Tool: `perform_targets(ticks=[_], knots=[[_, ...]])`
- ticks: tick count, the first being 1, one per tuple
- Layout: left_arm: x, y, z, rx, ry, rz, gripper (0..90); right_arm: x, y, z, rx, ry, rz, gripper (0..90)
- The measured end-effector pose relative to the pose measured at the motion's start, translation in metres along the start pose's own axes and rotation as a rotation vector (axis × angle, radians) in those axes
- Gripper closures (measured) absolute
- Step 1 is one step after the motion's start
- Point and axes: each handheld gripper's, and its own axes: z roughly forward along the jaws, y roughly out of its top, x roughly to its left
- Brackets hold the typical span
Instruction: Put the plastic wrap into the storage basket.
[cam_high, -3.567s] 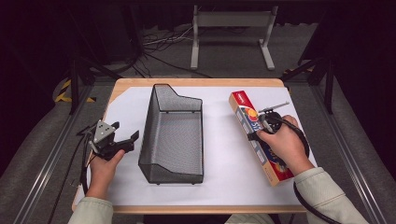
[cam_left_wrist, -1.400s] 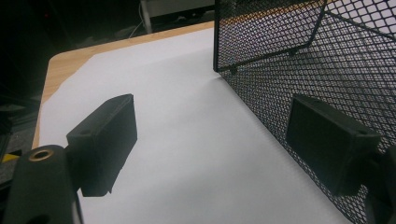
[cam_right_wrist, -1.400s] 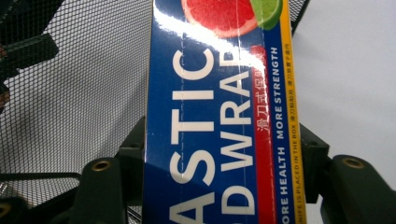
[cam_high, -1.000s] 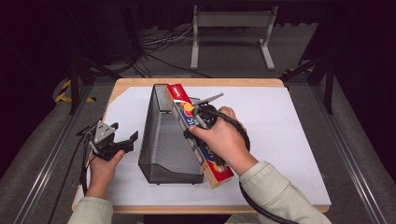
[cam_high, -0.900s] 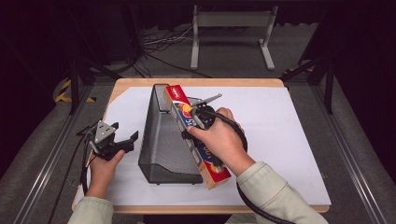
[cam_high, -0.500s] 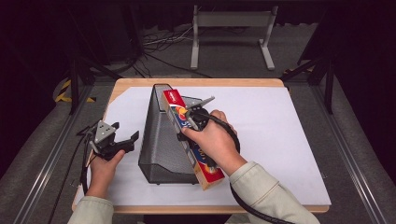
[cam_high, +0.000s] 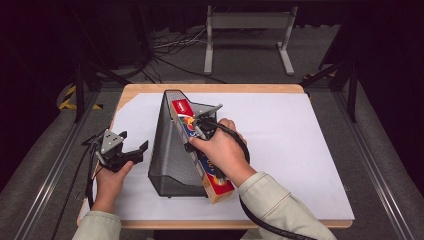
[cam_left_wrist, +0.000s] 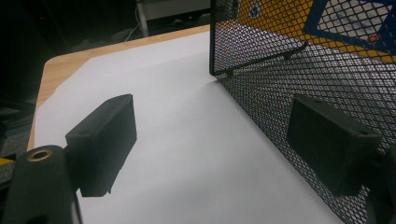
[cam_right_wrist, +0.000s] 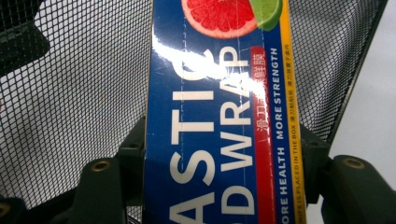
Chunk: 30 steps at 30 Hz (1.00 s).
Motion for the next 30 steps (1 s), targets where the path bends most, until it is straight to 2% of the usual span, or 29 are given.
perform_targets(ticks=[6, 11, 16, 22, 30], knots=[[0.001, -0.001, -0.001, 0.0, 0.0, -0.002, 17.1, 0.003, 0.002, 0.007, 0.02, -0.001, 0.0, 39.3], [0.003, -0.002, -0.003, 0.001, 0.006, -0.007, 17.0, 0.0, 0.005, 0.012, 0.06, 0.006, 0.022, 39.2], [0.003, -0.004, -0.004, 0.006, 0.008, -0.007, 17.0, -0.001, 0.007, 0.015, 0.079, 0.006, 0.028, 39.1], [0.003, -0.005, -0.005, 0.01, 0.01, -0.006, 17.0, -0.001, 0.012, 0.02, 0.113, -0.012, 0.036, 39.0], [0.003, -0.006, -0.004, 0.02, 0.013, 0.001, 16.5, -0.002, 0.016, 0.025, 0.13, -0.035, 0.051, 38.8]])
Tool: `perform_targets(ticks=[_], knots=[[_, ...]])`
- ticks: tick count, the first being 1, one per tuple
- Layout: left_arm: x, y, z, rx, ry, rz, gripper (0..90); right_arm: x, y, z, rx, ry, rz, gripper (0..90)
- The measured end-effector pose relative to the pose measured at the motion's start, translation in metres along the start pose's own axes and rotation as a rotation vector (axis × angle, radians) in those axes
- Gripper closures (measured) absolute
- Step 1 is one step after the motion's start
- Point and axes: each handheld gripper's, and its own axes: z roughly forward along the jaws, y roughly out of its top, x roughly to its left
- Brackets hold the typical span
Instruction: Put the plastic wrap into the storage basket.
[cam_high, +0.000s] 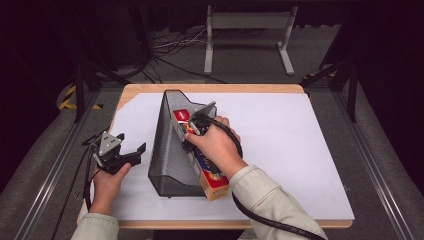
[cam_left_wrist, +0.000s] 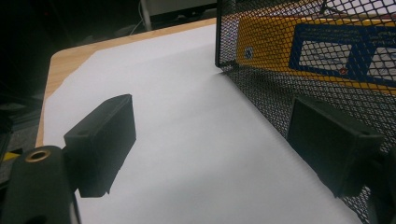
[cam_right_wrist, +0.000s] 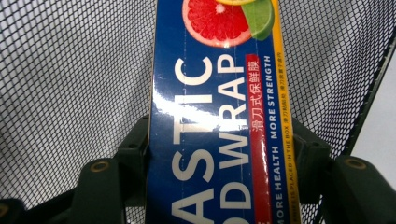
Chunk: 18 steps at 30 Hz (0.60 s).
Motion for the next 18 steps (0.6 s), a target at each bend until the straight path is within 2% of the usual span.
perform_targets(ticks=[7, 10, 18], knots=[[-0.0016, 0.0, 0.0013, 0.003, 0.01, 0.008, 16.5, 0.0036, 0.0031, 0.0006, 0.007, -0.027, -0.01, 38.7], [-0.0025, -0.0006, 0.0014, 0.011, 0.016, 0.023, 16.5, 0.0055, 0.0037, 0.0003, 0.003, -0.042, -0.028, 38.8], [-0.0019, 0.0, 0.0025, 0.001, 0.032, 0.012, 16.7, 0.0073, 0.0041, 0.0001, -0.01, -0.059, -0.092, 37.3]])
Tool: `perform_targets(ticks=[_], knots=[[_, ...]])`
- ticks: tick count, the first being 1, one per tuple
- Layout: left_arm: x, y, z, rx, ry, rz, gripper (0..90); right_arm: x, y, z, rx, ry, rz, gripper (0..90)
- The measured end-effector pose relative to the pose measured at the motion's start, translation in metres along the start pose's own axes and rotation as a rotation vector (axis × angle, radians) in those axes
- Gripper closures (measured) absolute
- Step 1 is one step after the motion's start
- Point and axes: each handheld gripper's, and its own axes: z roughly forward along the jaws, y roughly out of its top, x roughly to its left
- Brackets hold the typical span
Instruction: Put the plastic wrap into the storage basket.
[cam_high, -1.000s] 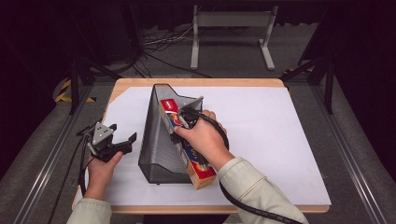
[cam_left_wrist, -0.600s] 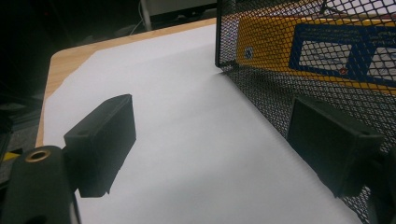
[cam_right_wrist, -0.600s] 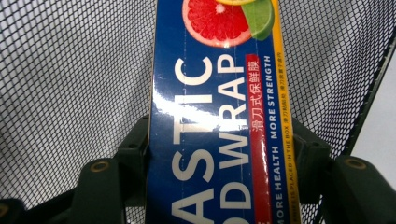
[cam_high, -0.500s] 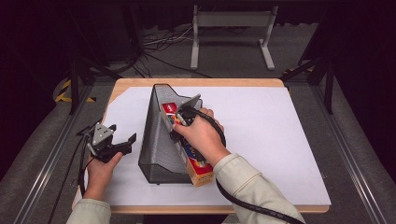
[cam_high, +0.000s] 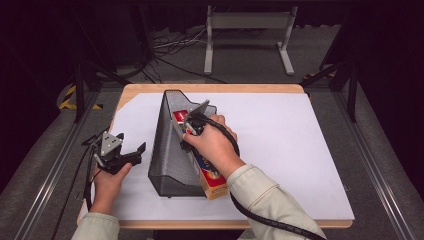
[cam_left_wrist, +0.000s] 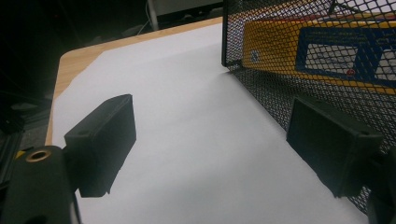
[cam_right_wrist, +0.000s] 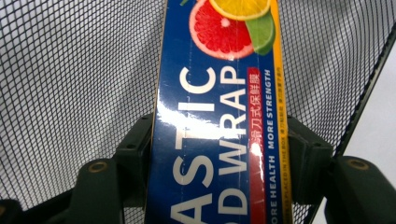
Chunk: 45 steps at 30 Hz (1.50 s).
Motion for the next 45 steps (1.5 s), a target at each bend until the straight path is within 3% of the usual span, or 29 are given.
perform_targets(ticks=[2, 8, 11, 18, 23, 27, 34, 38, 45], knots=[[-0.001, 0.0, 0.001, 0.002, -0.002, 0.003, 16.7, -0.001, 0.0, 0.0, -0.002, 0.004, -0.005, 36.9], [-0.002, -0.001, 0.002, 0.013, -0.007, 0.019, 16.5, -0.002, -0.001, -0.005, -0.056, 0.056, -0.022, 21.1], [-0.001, -0.001, 0.001, 0.011, -0.005, 0.012, 16.4, -0.001, -0.003, -0.01, -0.069, 0.064, -0.065, 14.7], [-0.001, -0.002, 0.001, 0.013, -0.004, 0.01, 16.4, -0.005, -0.007, -0.028, -0.157, 0.059, -0.114, 13.1], [0.0, -0.003, 0.0, 0.011, -0.007, 0.003, 16.3, -0.015, -0.01, -0.036, -0.292, 0.099, -0.161, 13.2], [-0.001, -0.003, 0.001, 0.01, -0.01, 0.003, 16.3, -0.021, -0.015, -0.043, -0.36, 0.126, -0.191, 13.3], [-0.001, -0.003, 0.003, 0.015, -0.014, 0.0, 16.3, -0.028, -0.022, -0.057, -0.413, 0.159, -0.212, 12.9], [-0.002, -0.002, 0.003, 0.015, -0.016, 0.004, 16.3, -0.037, -0.032, -0.072, -0.46, 0.188, -0.259, 13.0], [-0.001, -0.003, 0.002, 0.016, -0.013, 0.002, 16.2, -0.053, -0.042, -0.086, -0.504, 0.206, -0.284, 13.0]])
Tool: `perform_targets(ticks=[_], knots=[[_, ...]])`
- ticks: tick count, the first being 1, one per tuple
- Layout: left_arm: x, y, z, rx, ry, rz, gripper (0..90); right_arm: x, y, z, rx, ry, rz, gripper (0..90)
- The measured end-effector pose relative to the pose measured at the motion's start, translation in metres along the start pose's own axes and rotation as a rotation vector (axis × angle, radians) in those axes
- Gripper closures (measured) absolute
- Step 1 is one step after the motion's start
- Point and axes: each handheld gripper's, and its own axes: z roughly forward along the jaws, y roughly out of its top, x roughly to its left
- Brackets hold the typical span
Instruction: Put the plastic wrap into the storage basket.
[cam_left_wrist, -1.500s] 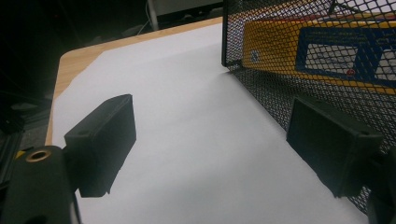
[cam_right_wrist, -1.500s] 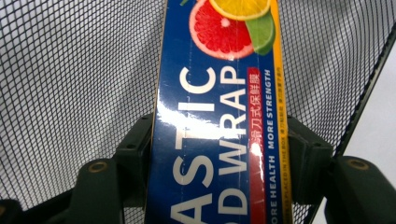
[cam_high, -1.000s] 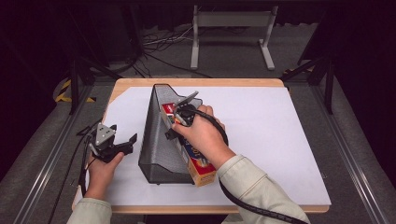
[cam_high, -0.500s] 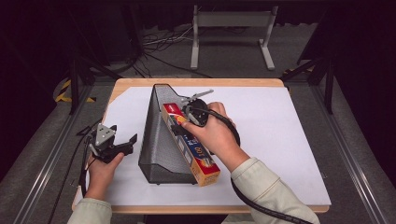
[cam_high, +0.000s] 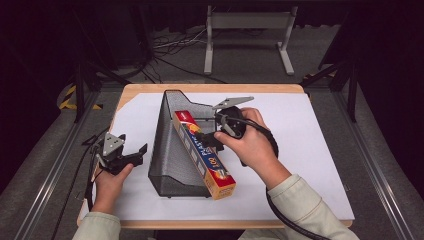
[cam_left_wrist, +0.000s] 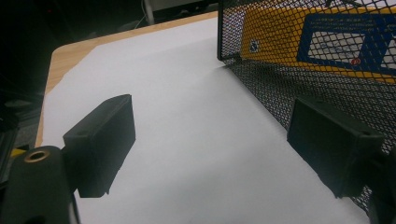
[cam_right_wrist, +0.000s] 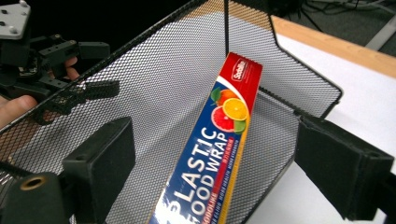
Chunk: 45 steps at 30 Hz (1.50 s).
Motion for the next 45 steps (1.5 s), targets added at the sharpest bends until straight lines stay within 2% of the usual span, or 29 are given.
perform_targets(ticks=[3, 4, 7, 9, 18, 19, 23, 24, 25, 31, 32, 35, 41, 45], knots=[[0.0, 0.0, 0.0, 0.001, 0.002, 0.001, 16.1, -0.003, -0.002, -0.006, -0.019, 0.012, -0.011, 13.0], [0.0, -0.001, 0.001, 0.004, -0.001, 0.001, 16.1, -0.005, -0.004, -0.011, -0.039, 0.03, -0.034, 13.0], [-0.001, 0.0, 0.001, 0.005, -0.002, 0.003, 16.1, -0.008, -0.009, -0.015, -0.046, 0.037, -0.05, 13.0], [-0.001, -0.001, 0.0, 0.006, -0.003, 0.004, 16.1, -0.01, -0.01, -0.017, -0.045, 0.042, -0.051, 13.0], [0.003, -0.004, -0.002, 0.009, 0.001, -0.009, 15.9, -0.039, -0.03, -0.035, -0.065, 0.029, -0.035, 13.1], [0.003, -0.004, -0.002, 0.009, 0.001, -0.009, 15.9, -0.039, -0.03, -0.035, -0.065, 0.029, -0.035, 13.1], [0.002, -0.004, -0.002, 0.002, -0.002, -0.004, 15.8, -0.06, -0.041, -0.051, -0.083, 0.03, -0.063, 12.9], [0.002, -0.004, -0.002, 0.002, -0.002, -0.004, 15.8, -0.06, -0.041, -0.051, -0.083, 0.03, -0.063, 12.9], [0.002, -0.004, -0.002, 0.005, -0.003, -0.005, 15.7, -0.071, -0.046, -0.057, -0.09, 0.019, -0.047, 13.0], [0.002, -0.004, -0.003, -0.001, -0.001, -0.004, 15.6, -0.099, -0.057, -0.069, -0.11, -0.007, -0.037, 12.9], [0.002, -0.004, -0.003, -0.001, -0.001, -0.004, 15.6, -0.099, -0.057, -0.069, -0.11, -0.007, -0.037, 12.9], [0.002, -0.004, -0.003, 0.0, -0.002, -0.003, 15.6, -0.118, -0.066, -0.075, -0.12, 0.008, -0.063, 12.9], [0.002, -0.004, -0.004, -0.005, -0.002, -0.007, 15.6, -0.145, -0.081, -0.089, -0.148, -0.066, -0.061, 11.5], [0.001, -0.004, -0.003, -0.002, -0.002, -0.005, 15.6, -0.157, -0.09, -0.09, -0.151, -0.077, -0.042, 10.6]])
